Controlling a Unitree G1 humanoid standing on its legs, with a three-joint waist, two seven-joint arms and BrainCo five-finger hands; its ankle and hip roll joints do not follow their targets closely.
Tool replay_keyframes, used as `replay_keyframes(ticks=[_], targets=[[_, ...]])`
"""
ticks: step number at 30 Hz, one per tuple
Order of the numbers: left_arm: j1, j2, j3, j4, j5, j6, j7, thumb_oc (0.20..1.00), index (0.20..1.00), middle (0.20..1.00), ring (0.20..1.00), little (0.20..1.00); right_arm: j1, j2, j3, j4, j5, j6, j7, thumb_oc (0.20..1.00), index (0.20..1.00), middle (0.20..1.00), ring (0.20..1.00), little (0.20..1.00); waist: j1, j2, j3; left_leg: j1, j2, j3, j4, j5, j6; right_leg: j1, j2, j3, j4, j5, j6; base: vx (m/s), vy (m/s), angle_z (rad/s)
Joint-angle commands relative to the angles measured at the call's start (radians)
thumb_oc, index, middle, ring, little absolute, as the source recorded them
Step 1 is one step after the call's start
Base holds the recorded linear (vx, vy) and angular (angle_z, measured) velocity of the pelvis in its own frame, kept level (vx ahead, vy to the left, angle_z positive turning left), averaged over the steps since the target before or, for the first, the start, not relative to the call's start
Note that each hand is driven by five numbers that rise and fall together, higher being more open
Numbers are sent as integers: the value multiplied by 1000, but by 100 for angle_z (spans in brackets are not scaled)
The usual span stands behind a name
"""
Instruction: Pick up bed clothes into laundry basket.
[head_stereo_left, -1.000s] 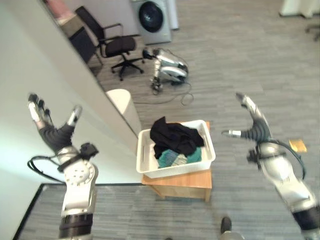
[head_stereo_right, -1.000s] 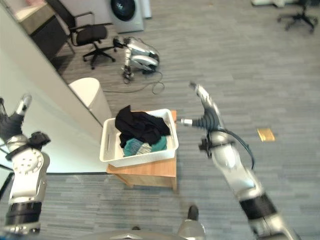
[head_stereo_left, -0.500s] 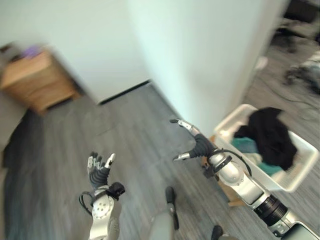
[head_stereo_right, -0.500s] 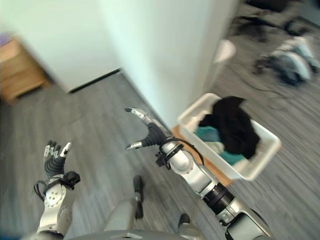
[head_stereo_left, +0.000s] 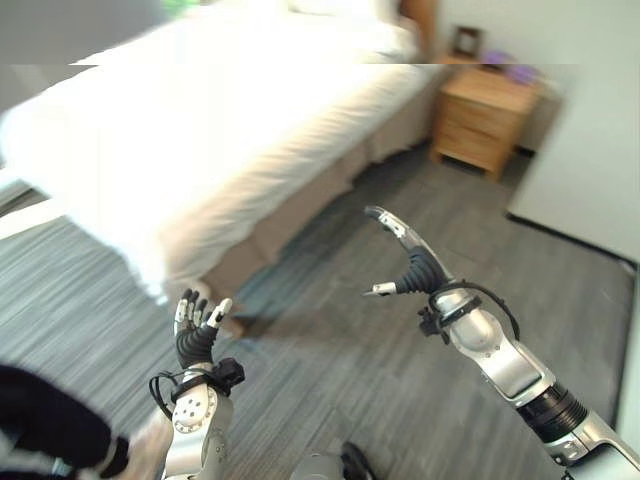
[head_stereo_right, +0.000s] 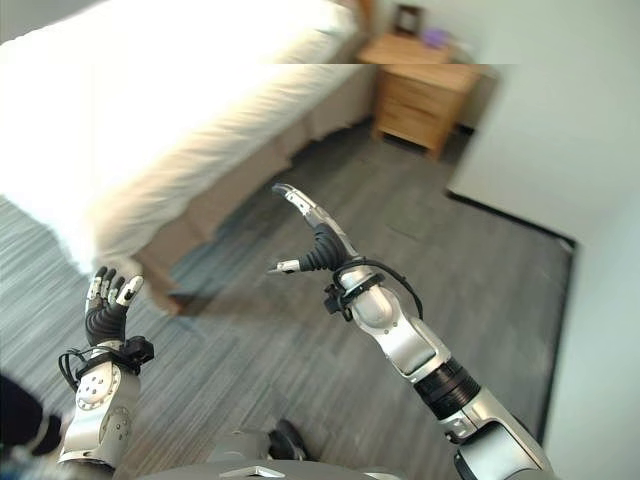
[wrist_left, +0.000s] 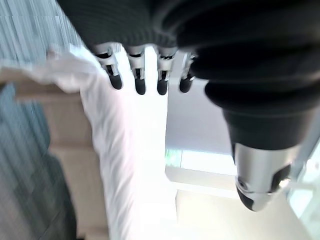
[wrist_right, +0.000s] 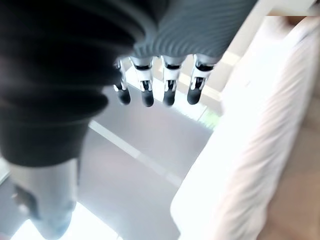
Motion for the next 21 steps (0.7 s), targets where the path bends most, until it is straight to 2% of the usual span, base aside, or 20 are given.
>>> replay_keyframes(ticks=[1,2,3,4,7,8,9,12,14,16,20,21], targets=[[-119,136,-55,-49,-17,-44,-42,1000,1000,1000,1000,1000,-45,41,-27,-25,-25,-43,-35,1000,1000,1000,1000,1000,-63,-62,84,30,289,-7,-215,171,-248,-292,57,465,-231,124,88,89,139,276],[-135,140,-82,-26,-20,-40,-47,1000,1000,1000,1000,1000,-36,34,-28,-20,-12,-47,-35,1000,1000,1000,1000,1000,-73,-57,92,18,274,-54,-222,163,-250,-323,110,536,-271,80,82,106,71,313],[-138,140,-84,-23,-20,-41,-47,1000,1000,1000,1000,1000,-36,33,-29,-20,-12,-48,-35,1000,1000,1000,1000,1000,-75,-55,91,15,276,-59,-219,162,-252,-322,111,532,-269,76,81,136,19,333],[-145,141,-105,-3,-15,-38,-53,1000,1000,1000,1000,1000,-33,36,-27,-14,1,-44,-41,1000,1000,1000,1000,1000,-84,-55,96,20,250,-95,-223,156,-255,-339,146,582,-303,63,71,168,25,283],[-152,148,-150,21,6,-30,-80,1000,1000,1000,1000,1000,13,36,-27,8,39,-49,-40,1000,1000,1000,1000,1000,-135,-60,105,39,154,-223,-213,122,-233,-372,321,767,-379,36,35,300,34,213],[-161,151,-150,28,12,-30,-87,1000,1000,1000,1000,1000,9,44,-25,26,53,-44,-39,1000,1000,1000,1000,1000,-138,-65,108,51,117,-247,-211,104,-221,-375,351,799,-399,49,27,282,77,243],[-161,178,-144,30,44,-34,-102,1000,1000,1000,1000,1000,12,66,-5,63,105,-44,-9,1000,1000,1000,1000,1000,-128,-85,107,66,64,-241,-189,62,-200,-323,336,765,-463,71,24,176,72,197],[-137,145,-132,19,26,-36,-96,1000,1000,1000,1000,1000,4,89,-1,82,154,-34,2,1000,1000,1000,1000,1000,-121,-91,87,83,48,-245,-184,47,-190,-311,348,795,-507,92,11,137,31,22],[-106,94,-99,25,-24,-43,-86,1000,1000,1000,1000,1000,-28,130,-11,155,218,-20,2,1000,1000,1000,1000,1000,-91,-89,57,99,48,-214,-181,28,-187,-259,344,780,-602,122,24,153,-11,-56],[-88,85,-89,27,-20,-35,-88,1000,1000,1000,1000,1000,-26,130,-16,168,224,-8,3,1000,1000,1000,1000,1000,-81,-87,43,108,49,-209,-188,27,-185,-241,348,782,-628,126,27,124,-11,-49],[-57,100,-70,48,32,1,-84,1000,1000,1000,1000,1000,14,114,-59,185,257,15,17,1000,1000,1000,1000,1000,-64,-90,1,146,60,-213,-228,39,-193,-192,348,754,-647,123,29,121,-21,-12],[-60,124,-73,73,104,15,-83,1000,1000,1000,1000,1000,40,111,-63,202,276,26,34,1000,1000,1000,1000,1000,-62,-95,-8,153,63,-219,-236,38,-196,-184,351,750,-649,120,33,94,-15,33]])
